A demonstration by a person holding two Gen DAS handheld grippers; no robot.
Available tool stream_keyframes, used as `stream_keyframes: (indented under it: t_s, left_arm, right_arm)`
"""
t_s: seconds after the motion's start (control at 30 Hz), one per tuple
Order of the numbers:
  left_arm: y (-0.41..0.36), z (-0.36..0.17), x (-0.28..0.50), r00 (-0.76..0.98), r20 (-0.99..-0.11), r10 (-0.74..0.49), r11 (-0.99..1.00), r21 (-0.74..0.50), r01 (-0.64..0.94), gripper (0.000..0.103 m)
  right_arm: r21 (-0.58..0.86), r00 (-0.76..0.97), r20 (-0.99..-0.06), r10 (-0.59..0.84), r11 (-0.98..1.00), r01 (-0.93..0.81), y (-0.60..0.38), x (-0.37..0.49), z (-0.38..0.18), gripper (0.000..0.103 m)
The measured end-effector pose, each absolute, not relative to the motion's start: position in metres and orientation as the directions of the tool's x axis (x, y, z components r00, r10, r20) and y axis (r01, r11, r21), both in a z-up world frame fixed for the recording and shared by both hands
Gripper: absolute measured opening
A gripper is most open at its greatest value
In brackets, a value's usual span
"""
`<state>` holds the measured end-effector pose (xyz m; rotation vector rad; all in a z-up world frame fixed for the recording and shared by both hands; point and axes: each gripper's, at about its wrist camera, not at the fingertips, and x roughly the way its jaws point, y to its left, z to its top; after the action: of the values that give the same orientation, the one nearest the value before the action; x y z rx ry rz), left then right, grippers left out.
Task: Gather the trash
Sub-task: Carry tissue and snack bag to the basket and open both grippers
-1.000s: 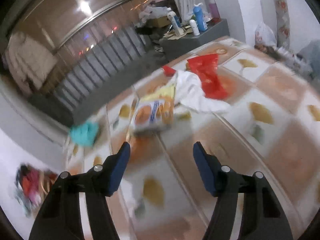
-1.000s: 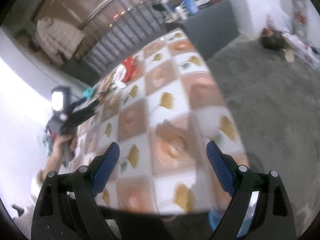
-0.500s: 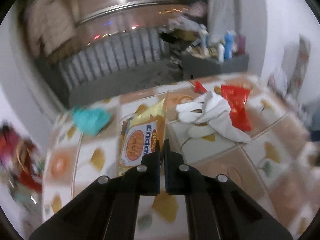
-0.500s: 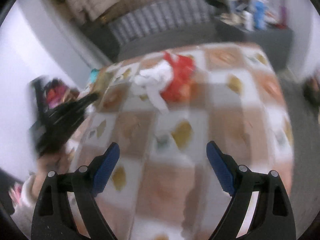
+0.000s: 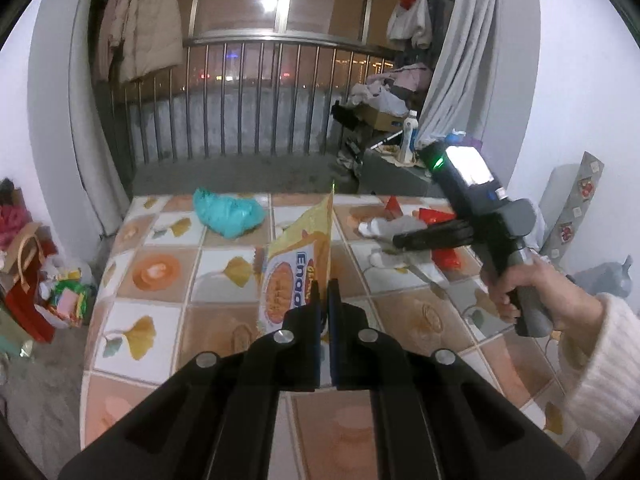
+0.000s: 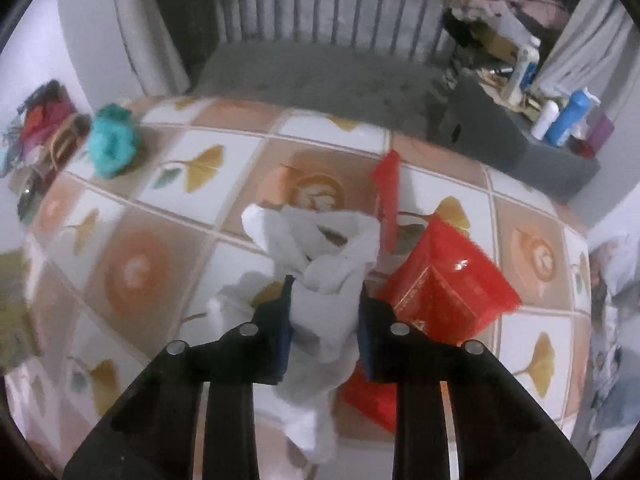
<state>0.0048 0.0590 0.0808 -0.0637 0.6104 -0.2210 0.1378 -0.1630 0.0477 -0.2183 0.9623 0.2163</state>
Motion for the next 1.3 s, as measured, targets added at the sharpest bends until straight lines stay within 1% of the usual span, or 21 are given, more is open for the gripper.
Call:
stream_keyframes:
  t_s: [0.07,0.17,0.23,0.37,0.57,0.67,0.7,0.73,0.77,0.83,0.93,0.97,1.03,1.07,1.1,1.17,1.23,1.27,1.3]
  left_arm:
    - [0.061,0.079,0.005,0.787,-0.575,-0.224,0.975,-0.13,0.182,0.003]
    - [0.065,0.079,0.002,0.783,-0.572,-0.244,0.97,-0.16,0.185,0.003]
    - [0.065,0.082,0.0,0.791,-0.561,-0.245,0.969,-0.163,0.185,0.003]
    - [0.065,0.089,-0.008,0.813,-0.53,-0.242,0.97,-0.147,0.193,0.003]
    - [0.062,0.097,-0.024,0.825,-0.495,-0.274,0.962,-0.144,0.233,0.003]
    - [0.054,0.104,-0.038,0.835,-0.462,-0.299,0.954,-0.128,0.271,0.003]
    - [0.049,0.108,-0.045,0.842,-0.443,-0.306,0.952,-0.122,0.282,0.003]
    - [0.046,0.111,-0.051,0.847,-0.428,-0.315,0.949,-0.118,0.293,0.003]
    - [0.041,0.115,-0.058,0.847,-0.414,-0.333,0.943,-0.117,0.313,0.003]
    - [0.031,0.122,-0.075,0.84,-0.385,-0.381,0.924,-0.123,0.362,0.003]
    - [0.019,0.126,-0.098,0.845,-0.35,-0.405,0.914,-0.121,0.387,0.003]
    - [0.016,0.127,-0.105,0.846,-0.342,-0.41,0.912,-0.125,0.391,0.003]
    - [0.008,0.13,-0.123,0.847,-0.318,-0.427,0.904,-0.139,0.404,0.003]
    - [0.002,0.132,-0.137,0.843,-0.301,-0.446,0.895,-0.144,0.422,0.003]
    - [-0.002,0.135,-0.147,0.839,-0.294,-0.457,0.889,-0.148,0.432,0.003]
    - [-0.013,0.14,-0.167,0.816,-0.29,-0.5,0.866,-0.173,0.469,0.003]
    - [-0.025,0.145,-0.186,0.79,-0.285,-0.543,0.84,-0.201,0.505,0.003]
    - [-0.033,0.149,-0.2,0.775,-0.279,-0.568,0.823,-0.208,0.528,0.003]
    - [-0.039,0.151,-0.207,0.766,-0.275,-0.581,0.814,-0.21,0.542,0.003]
  right_arm:
    - [-0.108,0.571,-0.817,0.08,0.952,-0.287,-0.16,0.126,0.055,0.024]
    - [-0.076,0.591,-0.799,0.113,0.956,-0.285,-0.164,0.108,0.076,0.023]
    - [0.001,0.572,-0.802,0.175,0.956,-0.292,-0.172,0.097,0.095,0.023]
    - [0.156,0.571,-0.761,0.308,0.941,-0.299,-0.197,0.069,0.135,0.024]
    - [0.332,0.589,-0.688,0.424,0.906,-0.264,-0.247,0.004,0.164,0.024]
    - [0.386,0.64,-0.653,0.405,0.905,-0.179,-0.292,-0.059,0.167,0.024]
    - [0.408,0.676,-0.636,0.374,0.906,-0.117,-0.313,-0.092,0.168,0.025]
    - [0.423,0.722,-0.604,0.337,0.903,-0.068,-0.333,-0.128,0.169,0.026]
    - [0.414,0.755,-0.596,0.273,0.91,-0.002,-0.351,-0.164,0.169,0.026]
    - [0.372,0.768,-0.622,0.153,0.921,0.118,-0.373,-0.215,0.162,0.027]
    - [0.348,0.684,-0.729,0.026,0.875,0.337,-0.403,-0.294,0.127,0.029]
    - [0.347,0.656,-0.755,0.013,0.856,0.383,-0.406,-0.309,0.113,0.029]
    - [0.38,0.571,-0.819,0.061,0.802,0.46,-0.415,-0.34,0.065,0.029]
    - [0.383,0.541,-0.838,0.075,0.786,0.485,-0.419,-0.345,0.047,0.029]
    - [0.38,0.498,-0.863,0.089,0.763,0.523,-0.426,-0.351,0.017,0.029]
    - [0.322,0.413,-0.909,0.063,0.735,0.597,-0.446,-0.352,-0.038,0.029]
    - [0.269,0.345,-0.937,0.044,0.722,0.638,-0.462,-0.347,-0.078,0.03]
    - [0.245,0.314,-0.949,0.039,0.718,0.652,-0.474,-0.341,-0.107,0.031]
    - [0.22,0.28,-0.959,0.037,0.721,0.657,-0.481,-0.335,-0.125,0.042]
